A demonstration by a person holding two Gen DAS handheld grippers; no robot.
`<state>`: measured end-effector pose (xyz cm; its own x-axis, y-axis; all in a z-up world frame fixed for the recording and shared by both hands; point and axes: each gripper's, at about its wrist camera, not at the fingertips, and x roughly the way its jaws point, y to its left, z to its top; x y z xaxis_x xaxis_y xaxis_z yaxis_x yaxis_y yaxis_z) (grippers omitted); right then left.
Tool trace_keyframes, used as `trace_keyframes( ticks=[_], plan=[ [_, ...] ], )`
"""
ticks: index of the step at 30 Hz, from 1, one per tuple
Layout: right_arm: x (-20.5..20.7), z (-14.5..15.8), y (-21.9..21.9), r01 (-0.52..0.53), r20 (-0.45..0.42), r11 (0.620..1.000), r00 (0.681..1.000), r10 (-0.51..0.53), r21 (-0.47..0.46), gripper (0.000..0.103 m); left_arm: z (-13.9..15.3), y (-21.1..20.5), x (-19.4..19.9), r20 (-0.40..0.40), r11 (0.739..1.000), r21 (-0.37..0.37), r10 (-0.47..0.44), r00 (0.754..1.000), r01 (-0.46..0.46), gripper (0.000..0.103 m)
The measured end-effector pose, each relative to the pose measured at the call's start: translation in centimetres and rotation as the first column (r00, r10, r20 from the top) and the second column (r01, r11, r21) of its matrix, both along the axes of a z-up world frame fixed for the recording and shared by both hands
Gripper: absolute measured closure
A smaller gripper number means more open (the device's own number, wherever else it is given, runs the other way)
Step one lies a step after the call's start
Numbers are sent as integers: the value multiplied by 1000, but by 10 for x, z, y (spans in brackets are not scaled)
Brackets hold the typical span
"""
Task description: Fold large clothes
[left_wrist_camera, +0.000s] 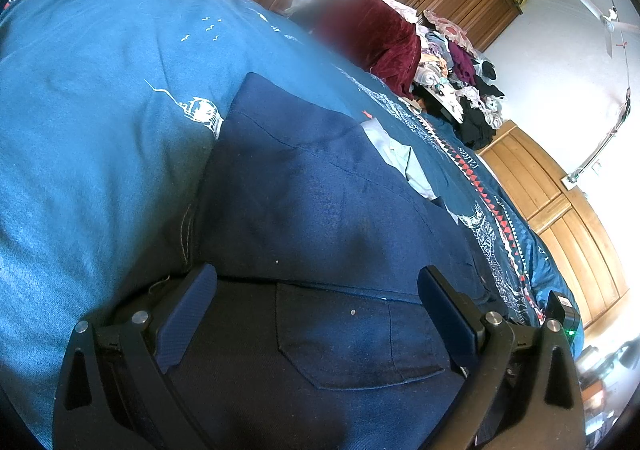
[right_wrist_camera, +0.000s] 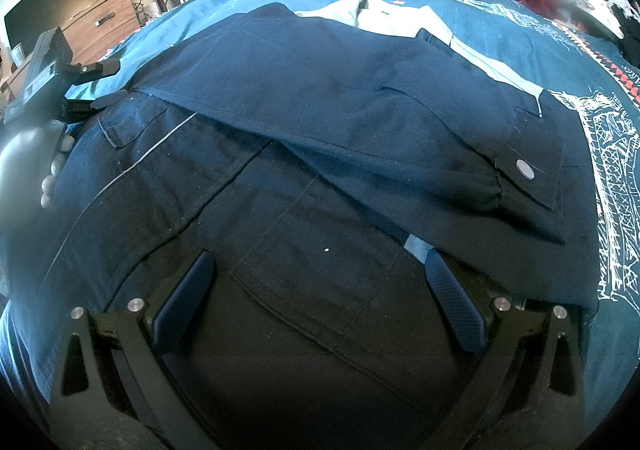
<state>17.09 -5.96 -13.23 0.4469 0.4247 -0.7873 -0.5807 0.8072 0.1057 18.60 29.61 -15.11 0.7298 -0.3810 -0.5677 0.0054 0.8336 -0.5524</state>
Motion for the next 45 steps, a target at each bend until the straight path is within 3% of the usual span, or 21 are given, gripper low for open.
trace_keyframes(
  ticks=[31,45],
  plan=[
    [0,0,-1,-1,1,1000,1000,1,0,0,0,0,0,-1,1000,0,1,1000,-1,1],
    [0,0,-1,-1,2,1000,1000,1,0,0,1,-6,5,-23,999,36,1,1000,0,1]
  ],
)
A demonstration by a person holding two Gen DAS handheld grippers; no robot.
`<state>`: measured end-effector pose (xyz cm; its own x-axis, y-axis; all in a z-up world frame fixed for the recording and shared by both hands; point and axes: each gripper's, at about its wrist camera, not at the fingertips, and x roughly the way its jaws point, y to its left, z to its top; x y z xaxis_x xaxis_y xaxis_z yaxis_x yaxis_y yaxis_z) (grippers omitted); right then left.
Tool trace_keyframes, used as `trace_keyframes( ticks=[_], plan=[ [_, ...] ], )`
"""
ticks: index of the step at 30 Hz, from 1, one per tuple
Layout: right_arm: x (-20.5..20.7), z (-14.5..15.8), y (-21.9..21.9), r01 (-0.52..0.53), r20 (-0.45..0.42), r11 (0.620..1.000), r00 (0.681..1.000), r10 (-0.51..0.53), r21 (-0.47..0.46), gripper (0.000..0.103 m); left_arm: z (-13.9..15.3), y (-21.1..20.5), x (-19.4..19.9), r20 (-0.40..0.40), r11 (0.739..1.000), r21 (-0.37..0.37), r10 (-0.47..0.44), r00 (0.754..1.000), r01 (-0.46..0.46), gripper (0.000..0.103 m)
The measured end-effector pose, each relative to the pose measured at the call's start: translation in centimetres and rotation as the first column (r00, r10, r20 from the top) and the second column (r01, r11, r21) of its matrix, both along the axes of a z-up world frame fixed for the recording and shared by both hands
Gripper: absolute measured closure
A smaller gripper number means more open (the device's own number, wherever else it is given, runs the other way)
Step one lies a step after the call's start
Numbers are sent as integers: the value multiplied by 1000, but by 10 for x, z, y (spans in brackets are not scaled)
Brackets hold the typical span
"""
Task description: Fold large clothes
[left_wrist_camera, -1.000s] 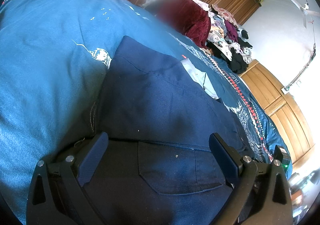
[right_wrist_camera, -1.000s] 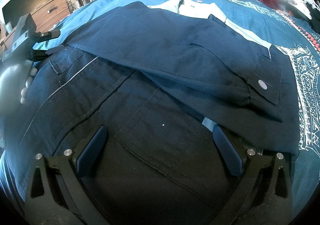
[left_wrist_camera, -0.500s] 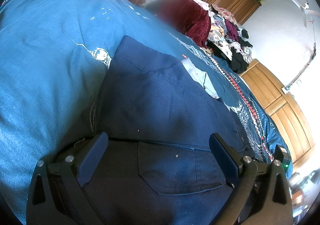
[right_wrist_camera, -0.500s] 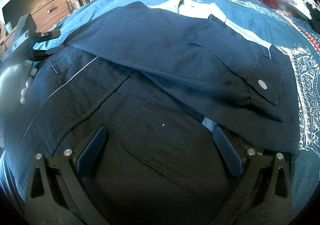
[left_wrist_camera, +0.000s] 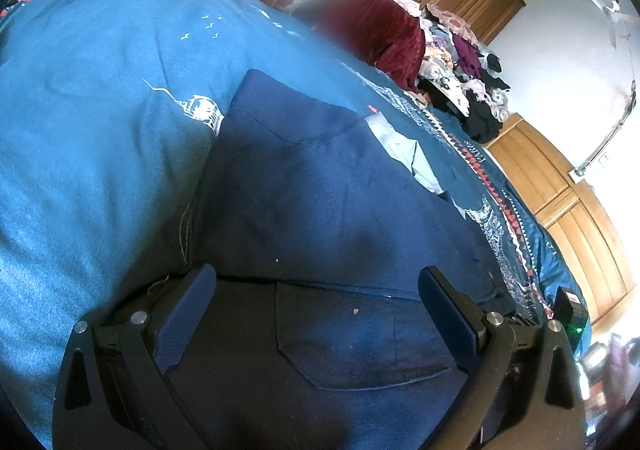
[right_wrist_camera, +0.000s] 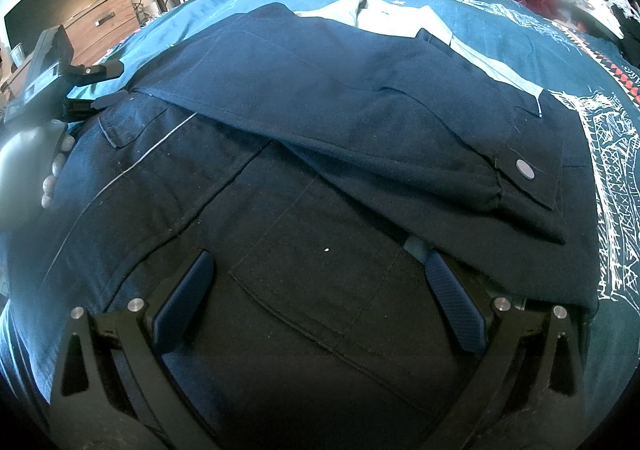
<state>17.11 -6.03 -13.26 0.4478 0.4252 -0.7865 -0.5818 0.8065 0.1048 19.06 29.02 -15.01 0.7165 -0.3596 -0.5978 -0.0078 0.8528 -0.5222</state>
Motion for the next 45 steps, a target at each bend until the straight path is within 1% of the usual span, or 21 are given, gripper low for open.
trace_keyframes(
  ticks=[11,19,27,31,38,41,45],
  plan=[
    [0,0,0,0,0,1000,1000,0,0,0,-1,-6,6,-30,999,44,0,1000,1,0],
    [0,0,0,0,1,1000,1000,0,0,0,0,-6,7,-27,999,39,0,1000,1,0],
    [0,0,0,-1,1,1000,1000,1,0,0,0,-6,8,-34,998,56,-2,999,4,0],
    [0,0,0,-1,1,1000,1000,1,0,0,0,-4,7,-31,999,43,-6,1000,7,0],
    [-1,0,1,3,9,1000,1000,-3,-5,0,1,-4,8,-42,999,45,-19,999,21,0],
    [-1,0,1,2,8,1000,1000,-2,-8,0,3,-2,8,-64,999,30,-34,997,36,0],
    [-2,-1,1,3,13,1000,1000,-3,-14,0,7,8,0,-86,997,-45,-73,994,70,0]
  ],
)
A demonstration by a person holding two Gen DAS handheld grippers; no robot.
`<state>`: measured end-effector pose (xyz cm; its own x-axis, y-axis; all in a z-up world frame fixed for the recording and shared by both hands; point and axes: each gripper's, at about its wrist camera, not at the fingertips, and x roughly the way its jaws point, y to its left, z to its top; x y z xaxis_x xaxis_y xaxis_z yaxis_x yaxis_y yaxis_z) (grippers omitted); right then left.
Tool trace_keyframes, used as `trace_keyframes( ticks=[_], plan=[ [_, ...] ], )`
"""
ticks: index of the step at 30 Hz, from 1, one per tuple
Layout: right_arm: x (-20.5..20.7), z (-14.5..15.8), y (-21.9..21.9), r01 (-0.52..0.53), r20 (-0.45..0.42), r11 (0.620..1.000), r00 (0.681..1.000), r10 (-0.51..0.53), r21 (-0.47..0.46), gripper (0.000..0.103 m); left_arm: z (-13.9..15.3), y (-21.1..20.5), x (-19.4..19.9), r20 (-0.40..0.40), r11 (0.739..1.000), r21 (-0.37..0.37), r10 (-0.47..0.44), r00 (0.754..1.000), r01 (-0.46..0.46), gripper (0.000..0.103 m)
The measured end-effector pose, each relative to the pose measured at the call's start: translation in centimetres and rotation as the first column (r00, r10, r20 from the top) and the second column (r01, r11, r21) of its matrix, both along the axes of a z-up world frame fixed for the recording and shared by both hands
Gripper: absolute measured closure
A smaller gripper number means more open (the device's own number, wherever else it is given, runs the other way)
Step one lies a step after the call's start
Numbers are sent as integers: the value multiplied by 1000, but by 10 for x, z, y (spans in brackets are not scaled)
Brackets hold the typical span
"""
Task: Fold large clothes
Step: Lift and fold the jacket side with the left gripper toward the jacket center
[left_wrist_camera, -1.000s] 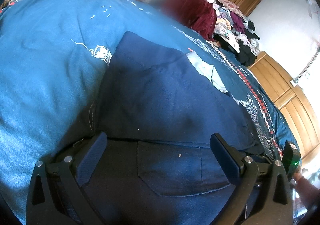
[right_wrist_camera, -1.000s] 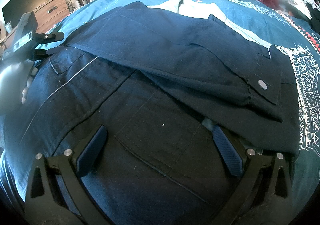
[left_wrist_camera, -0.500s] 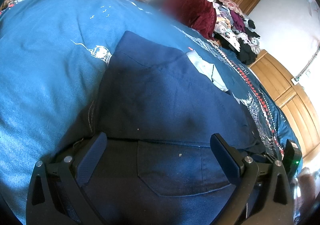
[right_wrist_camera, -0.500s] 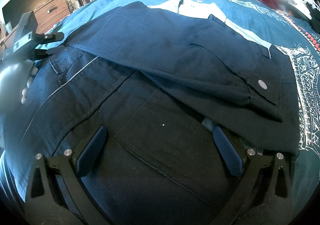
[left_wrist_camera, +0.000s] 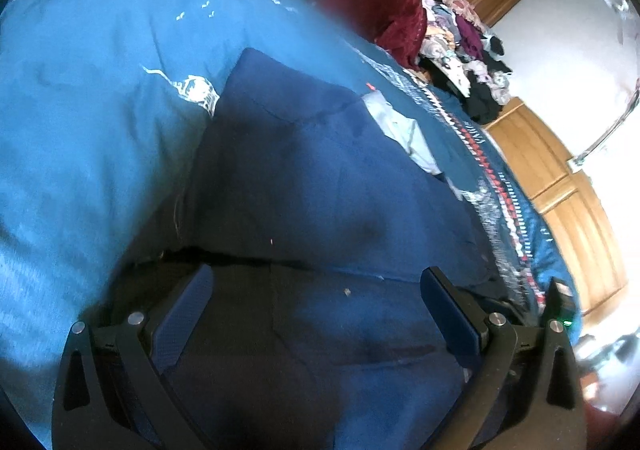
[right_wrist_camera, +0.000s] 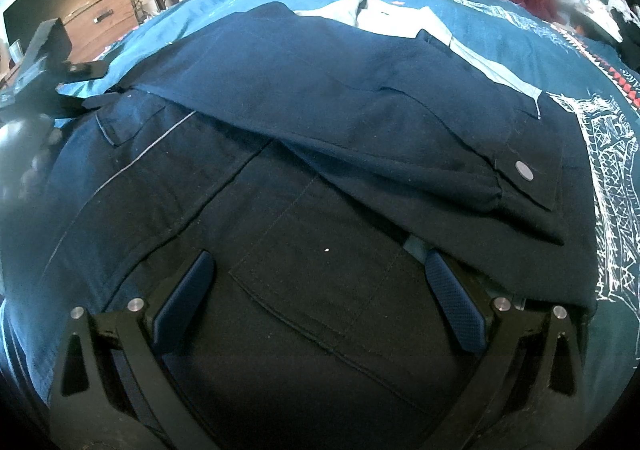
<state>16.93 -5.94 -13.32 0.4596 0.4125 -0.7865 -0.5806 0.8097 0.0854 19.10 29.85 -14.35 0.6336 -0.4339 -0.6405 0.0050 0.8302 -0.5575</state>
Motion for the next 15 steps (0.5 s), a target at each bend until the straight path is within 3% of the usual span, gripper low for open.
trace_keyframes(
  ticks=[6,10,15],
  plan=[
    [12,0,-4,-17,-44,1000,999,17,19,0,5,-3,-19,-71,992,66,-106,992,111,0],
    [5,9,-4,12,-89,999,996,-15,-30,0,16,8,-33,-92,994,33,-99,991,103,0],
    [-39,44,-53,115,-147,989,984,-100,98,0,37,31,-98,-56,993,85,-80,995,85,0]
  ],
)
